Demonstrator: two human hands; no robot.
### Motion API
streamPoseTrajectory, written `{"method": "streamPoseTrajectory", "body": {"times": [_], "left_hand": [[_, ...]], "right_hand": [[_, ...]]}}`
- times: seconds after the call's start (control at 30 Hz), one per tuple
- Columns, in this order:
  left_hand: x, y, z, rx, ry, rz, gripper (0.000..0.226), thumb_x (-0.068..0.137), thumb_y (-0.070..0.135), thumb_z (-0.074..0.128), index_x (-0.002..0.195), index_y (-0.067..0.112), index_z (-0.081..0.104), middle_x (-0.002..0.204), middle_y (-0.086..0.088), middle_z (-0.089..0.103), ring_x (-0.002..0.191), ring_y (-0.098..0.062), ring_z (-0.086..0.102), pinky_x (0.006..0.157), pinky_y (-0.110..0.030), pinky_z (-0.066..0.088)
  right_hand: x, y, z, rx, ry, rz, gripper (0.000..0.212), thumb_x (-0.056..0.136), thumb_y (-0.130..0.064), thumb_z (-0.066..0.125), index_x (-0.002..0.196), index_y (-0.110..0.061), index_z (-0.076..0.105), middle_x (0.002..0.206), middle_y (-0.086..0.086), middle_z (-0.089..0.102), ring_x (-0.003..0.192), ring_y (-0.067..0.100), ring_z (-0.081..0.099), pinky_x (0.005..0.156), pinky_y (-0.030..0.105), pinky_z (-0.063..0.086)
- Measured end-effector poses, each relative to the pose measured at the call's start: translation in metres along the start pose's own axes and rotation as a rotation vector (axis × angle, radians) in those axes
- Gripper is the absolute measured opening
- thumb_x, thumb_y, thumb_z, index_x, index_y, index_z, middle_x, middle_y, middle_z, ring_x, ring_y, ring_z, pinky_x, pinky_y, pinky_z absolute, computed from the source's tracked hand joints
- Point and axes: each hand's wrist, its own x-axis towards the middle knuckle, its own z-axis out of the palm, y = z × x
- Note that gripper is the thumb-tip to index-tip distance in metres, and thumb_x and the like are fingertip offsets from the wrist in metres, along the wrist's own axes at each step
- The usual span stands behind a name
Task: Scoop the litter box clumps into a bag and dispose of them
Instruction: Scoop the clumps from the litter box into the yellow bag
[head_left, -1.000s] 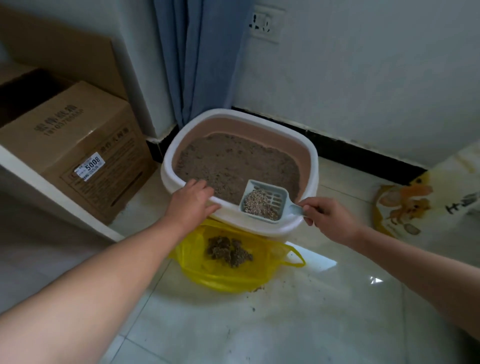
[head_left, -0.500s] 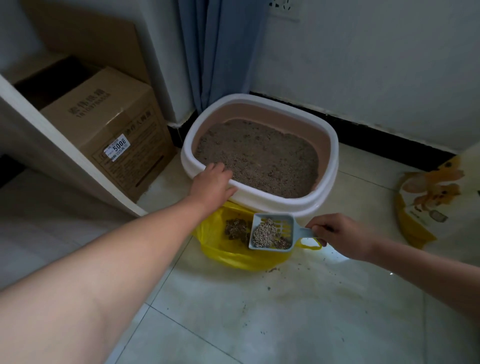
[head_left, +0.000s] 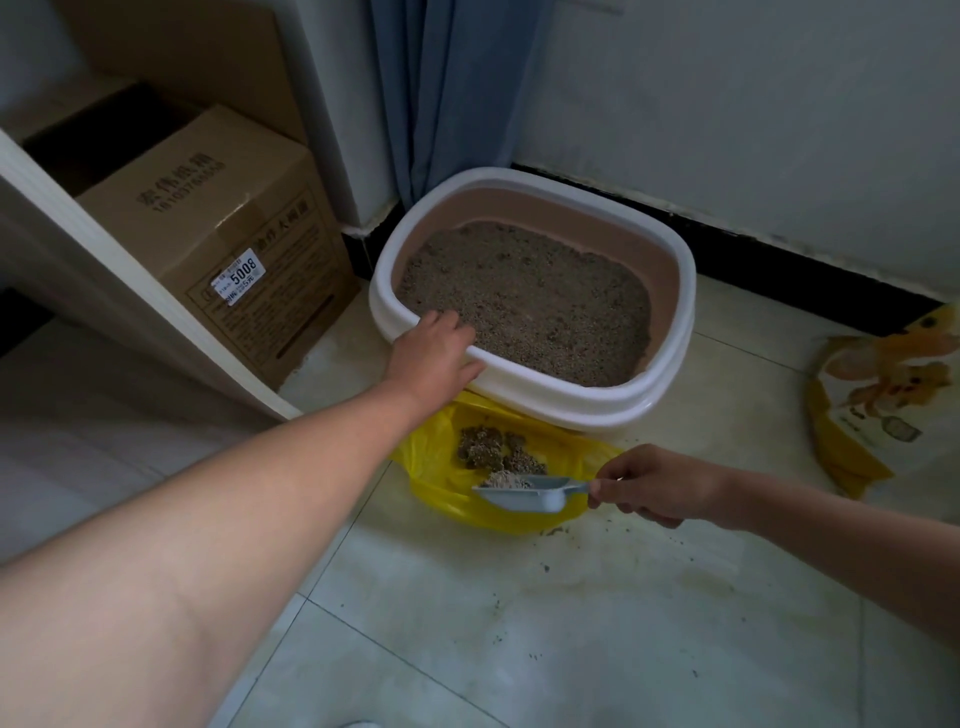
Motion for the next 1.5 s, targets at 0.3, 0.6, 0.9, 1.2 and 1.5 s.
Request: {"method": "streamPoseTrajectory", "body": {"times": [0.3,0.6,0.9,1.2,1.5], "left_hand": [[0.001,-0.003,0.003,0.014,0.028,0.02,0.035,0.091,0.041,0.064,0.106,0.009,0.064,0.111,-0.01,0.059,0.108,-0.029,0.05,0.075,-0.044,0.051],[0.001,-0.007,0.005,0.007,0.053,0.04,0.036,0.09,0.042,0.065,0.103,0.009,0.067,0.108,-0.01,0.06,0.106,-0.03,0.052,0.073,-0.043,0.048],[0.001,-0.011,0.007,0.002,0.115,0.076,0.034,0.086,0.041,0.07,0.096,0.009,0.069,0.099,-0.009,0.062,0.098,-0.03,0.055,0.066,-0.04,0.047],[0.001,-0.013,0.009,0.033,0.152,0.096,0.034,0.086,0.045,0.069,0.093,0.012,0.07,0.096,-0.006,0.062,0.093,-0.027,0.056,0.063,-0.038,0.047],[0.001,-0.014,0.015,-0.044,0.139,0.086,0.037,0.081,0.045,0.072,0.095,0.011,0.064,0.099,-0.006,0.058,0.097,-0.027,0.051,0.073,-0.041,0.048]], "right_hand": [[0.006,-0.009,0.01,0.09,-0.028,0.007,0.055,0.104,-0.045,0.039,0.097,-0.001,0.071,0.054,-0.004,0.035,0.045,0.011,0.024,0.042,0.024,0.022],[0.011,-0.01,0.002,-0.014,0.127,-0.085,0.034,0.099,-0.037,0.055,0.084,-0.016,0.078,0.059,0.002,0.042,0.047,0.011,0.033,0.045,0.021,0.03],[0.0,-0.02,-0.012,-0.156,0.333,-0.311,0.012,0.086,-0.021,0.074,0.074,-0.018,0.075,0.056,-0.004,0.052,0.052,0.009,0.044,0.052,0.027,0.037],[-0.005,-0.031,-0.019,-0.103,0.526,-0.395,0.012,0.087,-0.019,0.072,0.076,-0.022,0.076,0.069,0.016,0.064,0.056,0.011,0.048,0.052,0.027,0.036],[0.009,-0.026,-0.025,-0.082,0.695,-0.358,0.012,0.09,-0.028,0.069,0.081,-0.022,0.074,0.059,0.002,0.058,0.047,0.004,0.042,0.045,0.019,0.031]]}}
